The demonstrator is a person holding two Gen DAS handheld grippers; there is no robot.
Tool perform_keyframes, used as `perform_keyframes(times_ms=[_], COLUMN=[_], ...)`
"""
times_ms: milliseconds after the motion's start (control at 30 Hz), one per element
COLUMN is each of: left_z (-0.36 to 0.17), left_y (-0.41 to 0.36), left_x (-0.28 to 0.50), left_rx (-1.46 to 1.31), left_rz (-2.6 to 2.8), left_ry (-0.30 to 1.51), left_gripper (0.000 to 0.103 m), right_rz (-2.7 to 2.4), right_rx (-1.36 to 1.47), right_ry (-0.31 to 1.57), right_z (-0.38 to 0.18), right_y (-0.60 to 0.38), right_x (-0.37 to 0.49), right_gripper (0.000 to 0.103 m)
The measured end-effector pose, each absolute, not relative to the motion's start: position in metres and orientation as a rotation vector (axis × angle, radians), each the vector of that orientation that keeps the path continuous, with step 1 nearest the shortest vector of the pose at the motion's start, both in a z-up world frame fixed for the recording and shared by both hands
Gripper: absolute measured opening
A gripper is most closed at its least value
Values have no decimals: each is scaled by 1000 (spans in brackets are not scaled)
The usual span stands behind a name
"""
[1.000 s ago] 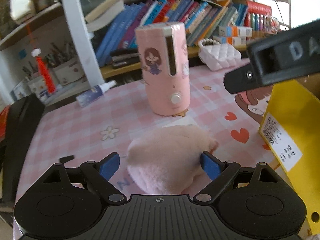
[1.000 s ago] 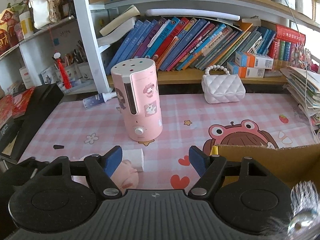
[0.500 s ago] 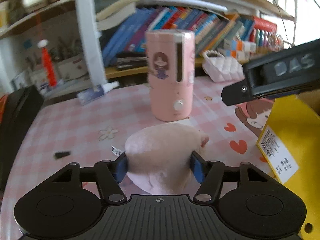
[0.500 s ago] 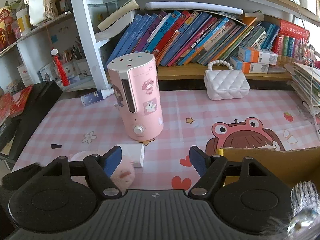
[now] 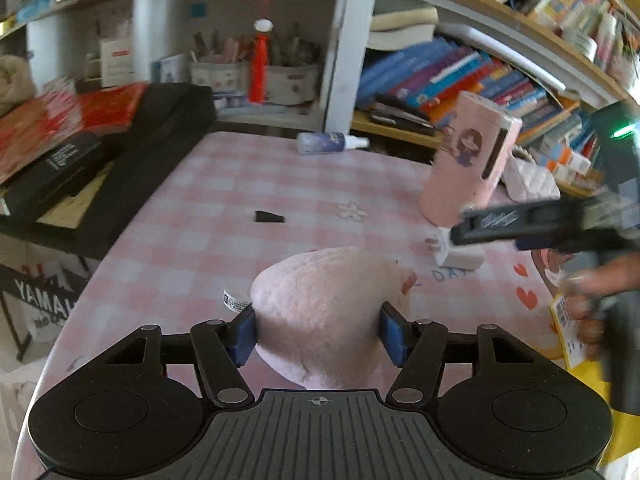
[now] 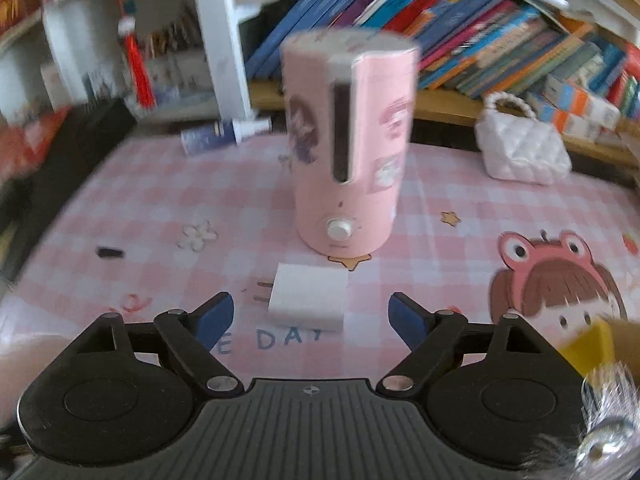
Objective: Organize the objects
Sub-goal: 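Grasp the pink plush pig with the left gripper while the right grasps the white charger, then lift the pig and charger and carry both toward the yellow box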
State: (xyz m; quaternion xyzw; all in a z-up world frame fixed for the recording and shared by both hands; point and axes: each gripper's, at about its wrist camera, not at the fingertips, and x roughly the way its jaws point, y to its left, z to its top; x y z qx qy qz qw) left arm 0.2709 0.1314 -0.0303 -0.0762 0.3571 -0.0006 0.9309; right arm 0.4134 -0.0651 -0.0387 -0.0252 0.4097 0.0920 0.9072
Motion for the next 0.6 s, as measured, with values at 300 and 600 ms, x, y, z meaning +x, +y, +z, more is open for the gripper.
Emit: perform_keyframes(times_ms=[300, 600], left_z=[-20, -8], left_y=[140, 143], left_x=[257, 245], left_rx=[-180, -183], left_rz=[13, 1], left_ry=[714, 681], left_gripper=[61, 61], right_rz=[204, 216], right_rx=[-124, -49], right_ry=[906, 903], right_z=[-74, -62], right_y=[-45, -55], right_x=[442, 433], right_gripper=[74, 62])
